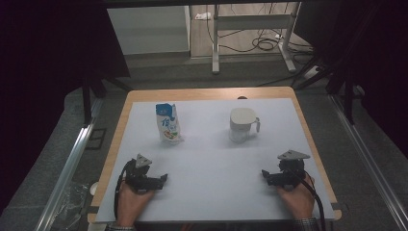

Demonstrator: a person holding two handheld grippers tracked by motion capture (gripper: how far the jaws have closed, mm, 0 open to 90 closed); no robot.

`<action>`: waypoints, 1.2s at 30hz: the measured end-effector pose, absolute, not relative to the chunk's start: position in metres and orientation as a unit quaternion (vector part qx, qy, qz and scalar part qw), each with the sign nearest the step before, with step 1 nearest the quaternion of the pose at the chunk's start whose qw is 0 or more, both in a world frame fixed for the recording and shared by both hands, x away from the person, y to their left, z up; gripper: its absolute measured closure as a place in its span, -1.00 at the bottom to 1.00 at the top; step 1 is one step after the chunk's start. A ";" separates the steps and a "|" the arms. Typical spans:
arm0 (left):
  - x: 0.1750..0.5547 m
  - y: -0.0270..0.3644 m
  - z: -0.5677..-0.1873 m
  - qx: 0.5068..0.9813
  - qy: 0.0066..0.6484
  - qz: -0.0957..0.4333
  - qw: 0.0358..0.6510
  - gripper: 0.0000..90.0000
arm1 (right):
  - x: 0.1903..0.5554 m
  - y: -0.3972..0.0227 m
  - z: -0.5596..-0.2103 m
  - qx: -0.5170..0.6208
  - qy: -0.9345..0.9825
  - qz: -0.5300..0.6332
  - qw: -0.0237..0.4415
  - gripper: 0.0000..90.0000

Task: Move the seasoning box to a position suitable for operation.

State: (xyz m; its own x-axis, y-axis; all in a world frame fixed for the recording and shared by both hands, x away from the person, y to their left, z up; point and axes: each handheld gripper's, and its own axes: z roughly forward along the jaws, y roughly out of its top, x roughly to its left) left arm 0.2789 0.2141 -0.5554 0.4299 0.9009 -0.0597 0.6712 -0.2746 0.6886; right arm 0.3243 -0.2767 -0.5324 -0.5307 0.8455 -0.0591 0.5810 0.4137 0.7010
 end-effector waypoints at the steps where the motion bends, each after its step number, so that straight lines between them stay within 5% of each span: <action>1: 0.279 0.214 -0.556 0.778 0.505 0.175 0.330 -1.00 | 0.324 -0.277 -0.532 0.438 0.815 0.319 0.207 -0.96; 36: 0.279 0.214 -0.555 0.779 0.504 0.176 0.329 -0.99 | 0.322 -0.276 -0.529 0.427 0.819 0.321 0.208 -0.83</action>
